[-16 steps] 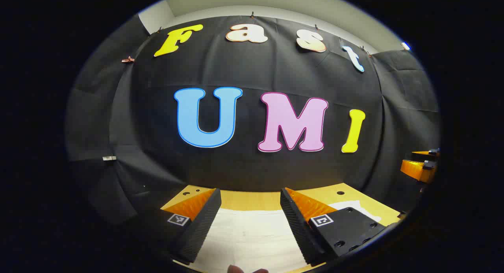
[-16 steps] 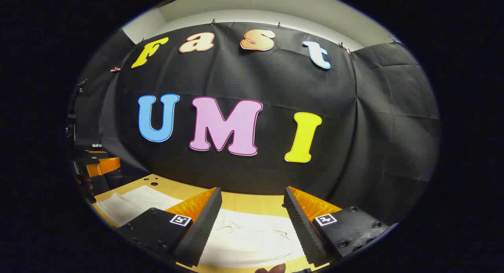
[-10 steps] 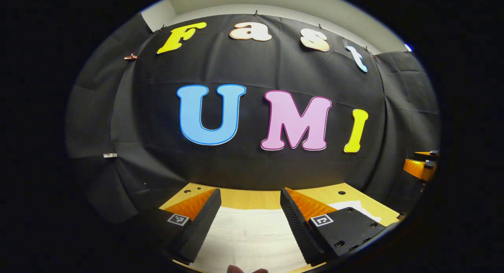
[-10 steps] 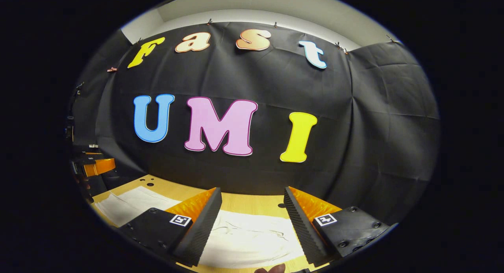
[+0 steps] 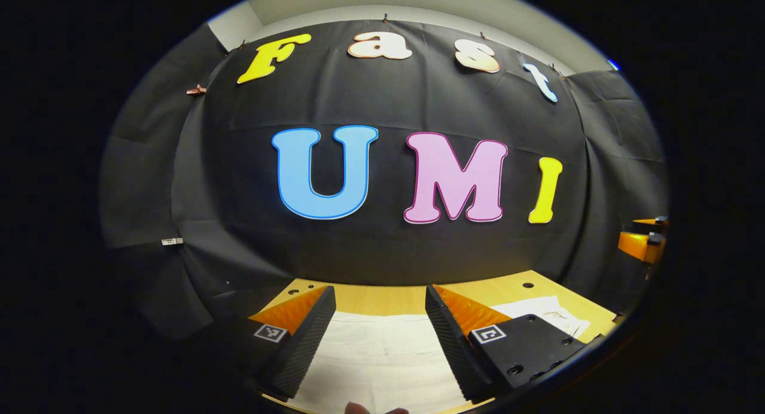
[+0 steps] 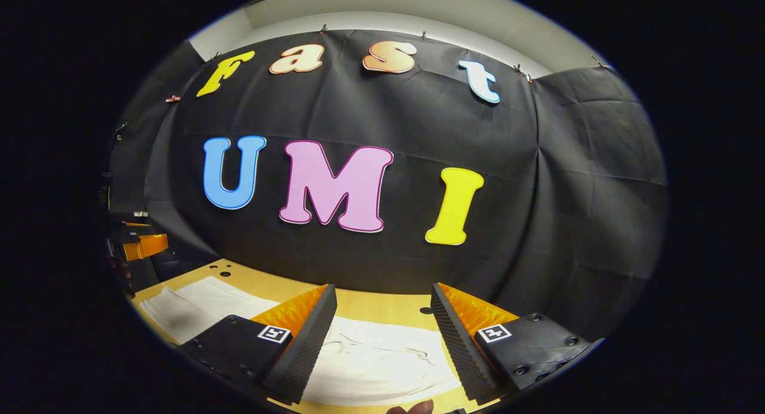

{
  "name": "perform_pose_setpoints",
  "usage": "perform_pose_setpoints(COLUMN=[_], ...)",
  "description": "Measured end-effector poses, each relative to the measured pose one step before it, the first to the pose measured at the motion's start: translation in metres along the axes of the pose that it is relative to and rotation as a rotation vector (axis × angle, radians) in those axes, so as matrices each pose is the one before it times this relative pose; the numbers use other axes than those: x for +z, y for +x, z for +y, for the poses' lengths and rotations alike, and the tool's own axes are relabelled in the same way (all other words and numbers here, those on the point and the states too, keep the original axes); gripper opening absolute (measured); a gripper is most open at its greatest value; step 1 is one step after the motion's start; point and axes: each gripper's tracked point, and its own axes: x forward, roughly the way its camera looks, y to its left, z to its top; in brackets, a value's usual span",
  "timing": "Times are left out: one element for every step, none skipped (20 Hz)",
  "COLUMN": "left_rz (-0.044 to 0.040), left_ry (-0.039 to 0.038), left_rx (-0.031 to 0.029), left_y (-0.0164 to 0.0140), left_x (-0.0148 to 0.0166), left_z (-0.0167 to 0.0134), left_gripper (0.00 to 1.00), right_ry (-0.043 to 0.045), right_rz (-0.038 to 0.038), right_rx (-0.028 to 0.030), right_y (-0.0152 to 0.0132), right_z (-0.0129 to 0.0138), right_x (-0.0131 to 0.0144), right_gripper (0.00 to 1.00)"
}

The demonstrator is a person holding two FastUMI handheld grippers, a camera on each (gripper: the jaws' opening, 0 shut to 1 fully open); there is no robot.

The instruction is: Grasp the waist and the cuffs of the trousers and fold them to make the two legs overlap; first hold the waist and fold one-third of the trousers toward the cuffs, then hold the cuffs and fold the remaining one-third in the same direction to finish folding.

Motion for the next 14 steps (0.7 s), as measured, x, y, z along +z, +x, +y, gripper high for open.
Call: perform_pose_setpoints(left_rz=[0.00484,0.00863,0.01388,0.01941,0.02290,0.02054,0.02827,0.02780,0.02661,0.03227,0.04828,0.03751,0.03225,0.02861], left_ry=[0.02129,0.03189,0.04252,0.05244,0.05605,0.05847,0.06698,0.06618,0.06682,0.06179,0.06721,0.04332,0.04757,0.05083], left_rx=[0.00228,0.00528,0.00123,0.00125,-0.00574,-0.01306,-0.02078,-0.01638,-0.01467,-0.01582,-0.02654,-0.02525,-0.02329,-0.01424], left_y=[-0.00123,-0.00272,-0.00332,-0.00126,-0.00332,-0.00534,-0.00429,-0.00328,-0.00339,-0.00292,-0.00325,-0.00290,-0.00181,-0.00122], left_x=[-0.00472,-0.00874,-0.00958,-0.01453,-0.01479,-0.01669,-0.01725,-0.01875,-0.01754,-0.02370,-0.02985,-0.02159,-0.02138,-0.01917], left_z=[0.00771,0.01120,0.01104,0.01151,0.01011,0.00868,0.00730,0.00536,0.00351,0.00108,-0.00112,-0.00306,-0.00243,-0.00056], left_gripper=[0.96,0.95,0.94,0.94,0.95,0.96,0.96,0.97,0.97,0.97,0.97,0.96,0.96,0.96], right_ry=[-0.02651,-0.03869,-0.05328,-0.07040,-0.07858,-0.07905,-0.07364,-0.06363,-0.05804,-0.05350,-0.06589,-0.04562,-0.04143,-0.03678], right_rz=[0.00383,0.00245,0.00323,0.00665,0.01335,0.01725,0.01611,0.01759,0.02112,0.02363,0.03594,0.02737,0.02251,0.02389], right_rx=[-0.00501,-0.00625,-0.00513,0.00004,0.00539,0.01600,0.02074,0.02737,0.02898,0.03449,0.04603,0.03938,0.03559,0.03384], right_y=[-0.00012,-0.00147,-0.00075,-0.00142,-0.00082,-0.00049,-0.00115,-0.00207,-0.00105,-0.00147,-0.00319,-0.00270,0.00014,0.00233], right_z=[-0.00577,-0.00640,-0.00844,-0.00744,-0.00719,-0.00371,0.00159,0.00270,0.00642,0.00741,0.01066,0.01044,0.01378,0.00923], right_x=[-0.00313,-0.00279,-0.00651,-0.00912,-0.01226,-0.01281,-0.01395,-0.01590,-0.01592,-0.01650,-0.02283,-0.01811,-0.01495,-0.01435], right_gripper=[0.97,0.97,0.98,0.97,0.97,0.97,0.98,0.98,0.97,0.97,0.97,0.97,0.98,0.98])
